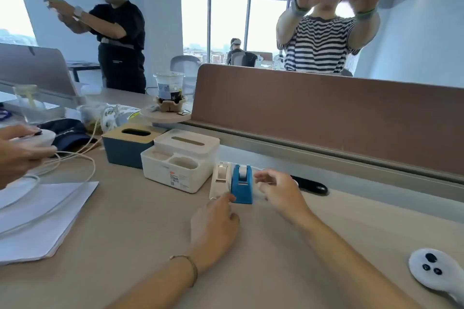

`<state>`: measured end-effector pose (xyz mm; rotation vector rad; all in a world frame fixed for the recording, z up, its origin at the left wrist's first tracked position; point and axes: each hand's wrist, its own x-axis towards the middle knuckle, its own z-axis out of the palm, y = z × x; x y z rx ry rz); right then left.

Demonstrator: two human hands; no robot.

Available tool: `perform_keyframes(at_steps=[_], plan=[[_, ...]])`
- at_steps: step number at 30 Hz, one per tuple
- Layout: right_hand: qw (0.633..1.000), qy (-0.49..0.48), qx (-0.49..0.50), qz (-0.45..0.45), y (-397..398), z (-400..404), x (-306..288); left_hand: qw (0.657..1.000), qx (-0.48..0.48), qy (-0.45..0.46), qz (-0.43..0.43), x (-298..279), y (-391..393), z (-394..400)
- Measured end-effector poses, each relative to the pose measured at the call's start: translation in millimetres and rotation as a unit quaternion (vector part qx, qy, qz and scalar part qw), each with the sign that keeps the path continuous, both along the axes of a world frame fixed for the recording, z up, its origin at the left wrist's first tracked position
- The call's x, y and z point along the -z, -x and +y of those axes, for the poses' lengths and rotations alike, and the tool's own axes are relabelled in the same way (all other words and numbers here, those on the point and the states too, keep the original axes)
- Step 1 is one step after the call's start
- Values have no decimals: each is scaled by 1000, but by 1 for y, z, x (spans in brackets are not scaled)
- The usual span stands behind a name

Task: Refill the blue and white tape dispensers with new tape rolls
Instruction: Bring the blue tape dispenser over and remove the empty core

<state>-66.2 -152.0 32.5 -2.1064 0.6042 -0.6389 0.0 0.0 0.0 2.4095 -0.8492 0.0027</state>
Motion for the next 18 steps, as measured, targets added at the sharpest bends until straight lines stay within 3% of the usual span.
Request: perform_keyframes(at_steps=[18], plan=[[977, -37, -48, 205, -90, -35, -15, 998, -22, -57, -31, 6, -18, -13]])
